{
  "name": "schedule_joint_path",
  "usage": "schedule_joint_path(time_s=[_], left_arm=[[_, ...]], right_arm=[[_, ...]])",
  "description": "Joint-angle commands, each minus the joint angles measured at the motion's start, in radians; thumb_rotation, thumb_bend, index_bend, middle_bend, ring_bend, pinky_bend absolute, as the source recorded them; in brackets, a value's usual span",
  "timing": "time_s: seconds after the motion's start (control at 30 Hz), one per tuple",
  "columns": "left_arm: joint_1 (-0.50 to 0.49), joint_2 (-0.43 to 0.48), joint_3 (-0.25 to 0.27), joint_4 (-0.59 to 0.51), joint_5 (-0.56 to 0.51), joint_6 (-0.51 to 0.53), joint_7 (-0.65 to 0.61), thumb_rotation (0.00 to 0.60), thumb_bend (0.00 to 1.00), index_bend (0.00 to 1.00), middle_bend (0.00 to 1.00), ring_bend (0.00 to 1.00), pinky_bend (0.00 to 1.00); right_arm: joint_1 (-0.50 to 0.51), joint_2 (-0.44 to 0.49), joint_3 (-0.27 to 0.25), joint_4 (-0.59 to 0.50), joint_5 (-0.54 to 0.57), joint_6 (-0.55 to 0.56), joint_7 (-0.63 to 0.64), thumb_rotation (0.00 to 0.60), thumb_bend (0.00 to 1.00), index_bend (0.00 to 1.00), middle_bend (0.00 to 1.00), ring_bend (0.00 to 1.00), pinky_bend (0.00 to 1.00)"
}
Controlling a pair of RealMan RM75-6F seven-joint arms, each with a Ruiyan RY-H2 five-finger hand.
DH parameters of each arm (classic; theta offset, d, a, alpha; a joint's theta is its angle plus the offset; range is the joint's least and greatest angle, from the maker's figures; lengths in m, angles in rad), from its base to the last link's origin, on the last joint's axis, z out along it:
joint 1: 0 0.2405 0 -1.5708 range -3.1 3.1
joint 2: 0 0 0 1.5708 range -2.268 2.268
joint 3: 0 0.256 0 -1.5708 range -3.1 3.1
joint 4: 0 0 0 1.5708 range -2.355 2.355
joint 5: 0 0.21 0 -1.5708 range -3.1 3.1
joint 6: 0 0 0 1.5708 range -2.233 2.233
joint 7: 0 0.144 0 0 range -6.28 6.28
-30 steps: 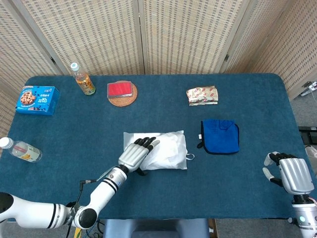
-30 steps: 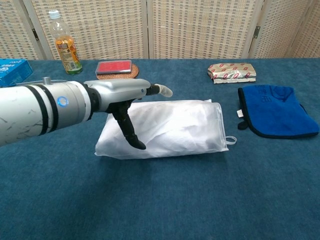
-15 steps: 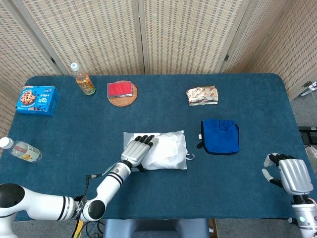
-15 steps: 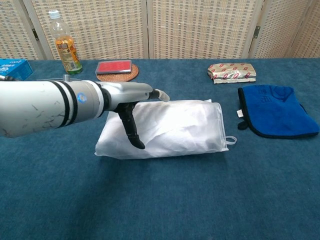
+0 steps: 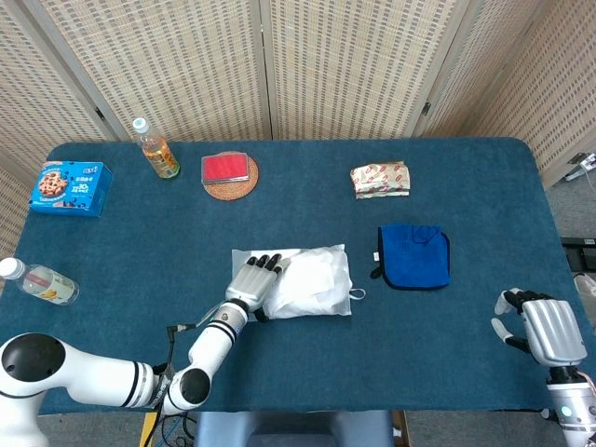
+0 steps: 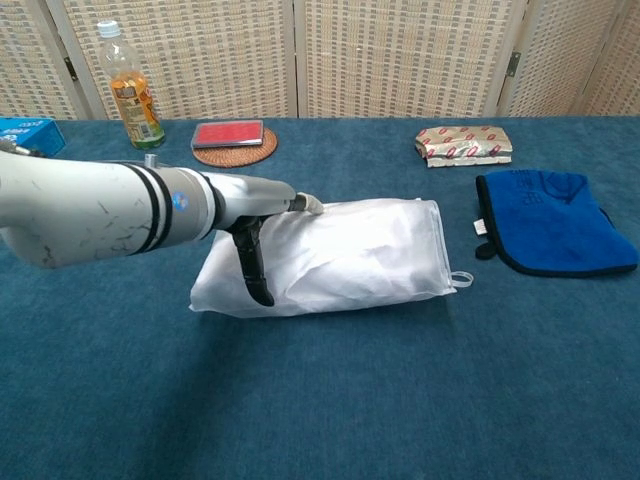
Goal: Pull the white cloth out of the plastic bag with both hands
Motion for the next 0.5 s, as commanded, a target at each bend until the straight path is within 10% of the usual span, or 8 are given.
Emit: schedule_joint_path(time_s=[0.03, 0.27, 0.5], left_arm=[[-0.013, -0.012, 0.013, 0.011, 0.002, 0.022, 0.015, 0.6, 0.0, 0.0, 0.0, 0.0, 0.07], [-0.027, -0.051, 0.044, 0.042, 0.047, 0.08, 0.05, 0.6, 0.0, 0.0, 0.01, 0.04, 0.1], [-0.037, -0.089, 0.044, 0.071, 0.065, 0.14, 0.091, 0.6, 0.0, 0.03, 0.23, 0.19, 0.17]], right_arm=[[0.001, -0.001, 0.0, -0.001, 0.0, -0.002, 0.0, 0.6, 0.25, 0.57, 0.55, 0.55, 0.62], [0.005, -0.007, 0.0, -0.001, -0.001, -0.008, -0.003, 0.6, 0.25, 0.57, 0.55, 0.55, 0.62], [0.01, -0.013, -0.001, 0.001, -0.001, -0.015, -0.004, 0.6, 0.25, 0.57, 0.55, 0.55, 0.62]])
